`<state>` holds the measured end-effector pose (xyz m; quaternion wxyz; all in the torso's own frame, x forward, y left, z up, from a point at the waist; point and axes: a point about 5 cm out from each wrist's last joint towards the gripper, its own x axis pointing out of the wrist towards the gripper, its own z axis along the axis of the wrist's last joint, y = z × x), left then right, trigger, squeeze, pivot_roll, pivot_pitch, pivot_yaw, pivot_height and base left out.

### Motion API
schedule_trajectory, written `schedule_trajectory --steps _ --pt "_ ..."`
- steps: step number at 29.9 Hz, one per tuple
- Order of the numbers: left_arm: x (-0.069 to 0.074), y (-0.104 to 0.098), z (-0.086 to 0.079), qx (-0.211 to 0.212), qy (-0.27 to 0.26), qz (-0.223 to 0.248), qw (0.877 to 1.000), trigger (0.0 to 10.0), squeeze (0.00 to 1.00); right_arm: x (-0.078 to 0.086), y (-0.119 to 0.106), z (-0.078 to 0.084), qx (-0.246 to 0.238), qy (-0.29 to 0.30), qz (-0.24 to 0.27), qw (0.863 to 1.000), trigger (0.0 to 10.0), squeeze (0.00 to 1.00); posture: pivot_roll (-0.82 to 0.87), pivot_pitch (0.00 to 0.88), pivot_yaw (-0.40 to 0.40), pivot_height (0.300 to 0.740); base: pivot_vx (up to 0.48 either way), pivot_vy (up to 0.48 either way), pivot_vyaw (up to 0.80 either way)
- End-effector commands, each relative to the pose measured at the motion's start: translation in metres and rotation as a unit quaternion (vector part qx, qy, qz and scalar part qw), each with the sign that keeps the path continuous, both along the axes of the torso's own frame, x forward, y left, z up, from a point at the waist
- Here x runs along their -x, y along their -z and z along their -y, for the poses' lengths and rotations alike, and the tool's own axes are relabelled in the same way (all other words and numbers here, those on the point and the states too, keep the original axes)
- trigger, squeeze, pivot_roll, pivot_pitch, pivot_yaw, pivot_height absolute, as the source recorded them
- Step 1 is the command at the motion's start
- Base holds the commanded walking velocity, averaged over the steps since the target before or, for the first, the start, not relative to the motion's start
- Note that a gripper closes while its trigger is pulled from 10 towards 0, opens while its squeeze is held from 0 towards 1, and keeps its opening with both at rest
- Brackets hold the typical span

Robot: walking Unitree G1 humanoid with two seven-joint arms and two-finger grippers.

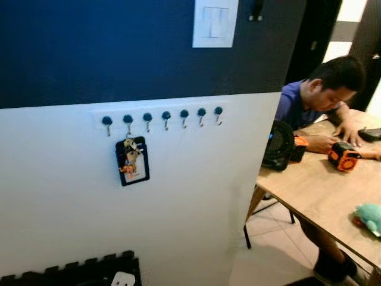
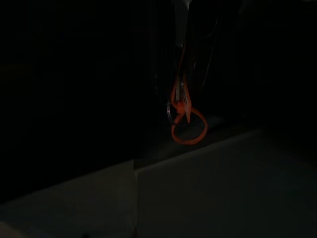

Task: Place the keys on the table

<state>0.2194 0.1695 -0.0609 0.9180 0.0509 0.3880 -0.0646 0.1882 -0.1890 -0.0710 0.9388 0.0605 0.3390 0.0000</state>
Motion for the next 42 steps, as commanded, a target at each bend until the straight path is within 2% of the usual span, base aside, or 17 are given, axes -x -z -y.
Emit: schedule_trajectory --steps 1,42 --pt "0.0057 0.0041 0.0021 0.0 0.005 -0.01 1.0 10.0 0.0 0.0008 0.0002 -0.0005 0.0 -0.001 0.002 1.0 10.0 0.0 0.05 0.0 0.014 0.74 0.0 0.0 -0.8" --pt "0.0041 0.0024 -0.0004 0.007 -0.001 0.005 1.0 10.0 0.0 -0.0028 -0.0014 -0.0061 -0.005 -0.017 0.011 1.0 10.0 0.0 0.05 0.0 0.011 0.74 0.0 0.0 -0.8"
